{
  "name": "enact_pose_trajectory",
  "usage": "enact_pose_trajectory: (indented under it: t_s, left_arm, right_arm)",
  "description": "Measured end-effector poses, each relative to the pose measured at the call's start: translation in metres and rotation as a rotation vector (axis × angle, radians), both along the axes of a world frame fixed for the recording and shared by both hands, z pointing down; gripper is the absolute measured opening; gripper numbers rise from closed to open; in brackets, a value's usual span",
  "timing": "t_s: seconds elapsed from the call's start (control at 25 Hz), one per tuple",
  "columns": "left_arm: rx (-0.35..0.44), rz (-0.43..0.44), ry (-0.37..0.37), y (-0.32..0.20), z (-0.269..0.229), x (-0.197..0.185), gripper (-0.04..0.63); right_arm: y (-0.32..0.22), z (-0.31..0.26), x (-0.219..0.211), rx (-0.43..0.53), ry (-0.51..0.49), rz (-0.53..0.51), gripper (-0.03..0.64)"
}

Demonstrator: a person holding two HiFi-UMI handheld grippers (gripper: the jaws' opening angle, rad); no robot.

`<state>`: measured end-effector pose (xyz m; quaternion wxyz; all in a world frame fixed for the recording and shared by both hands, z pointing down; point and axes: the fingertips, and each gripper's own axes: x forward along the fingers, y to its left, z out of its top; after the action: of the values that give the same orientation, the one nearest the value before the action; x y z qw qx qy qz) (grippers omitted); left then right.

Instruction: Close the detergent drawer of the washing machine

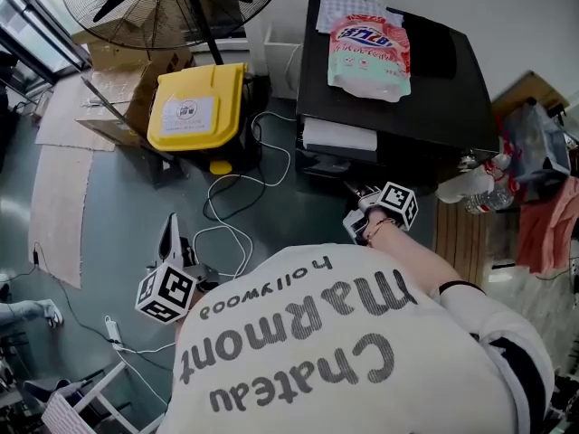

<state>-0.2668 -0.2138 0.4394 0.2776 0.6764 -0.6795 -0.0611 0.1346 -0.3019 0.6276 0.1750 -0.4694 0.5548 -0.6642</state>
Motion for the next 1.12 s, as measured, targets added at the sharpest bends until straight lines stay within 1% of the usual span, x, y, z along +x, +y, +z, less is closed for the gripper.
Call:
enact_pose_trajectory:
  t_s: [0.32,0.52,0.76,0.96,1.12]
  left_arm:
    - [0.018,-0.029,-0.003,0.002,-0.003,0.004,0.008]
    - [0.011,-0.038,-0.002,0.009,0.001,0.007,0.008]
    - [0.013,-0.057,-0.004,0.013,0.003,0.0,0.008]
    - [0.018,-0.057,-0.003,0.013,0.003,-0.003,0.008]
    - [0.02,-0.055,0.001,0.011,0.004,-0.006,0.008]
  right_arm:
    - [-0.008,-0.001,0.001,0.005,-0.002,-0.029,0.081]
    - [-0.011,-0.002,0.002,0.009,-0.005,-0.039,0.081]
    - [-0.015,-0.001,0.002,0.011,-0.008,-0.026,0.081]
    - [-0.017,-0.002,0.002,0.01,-0.02,0.0,0.08]
    - [-0.019,-0.002,0.002,0.004,-0.011,0.009,0.08]
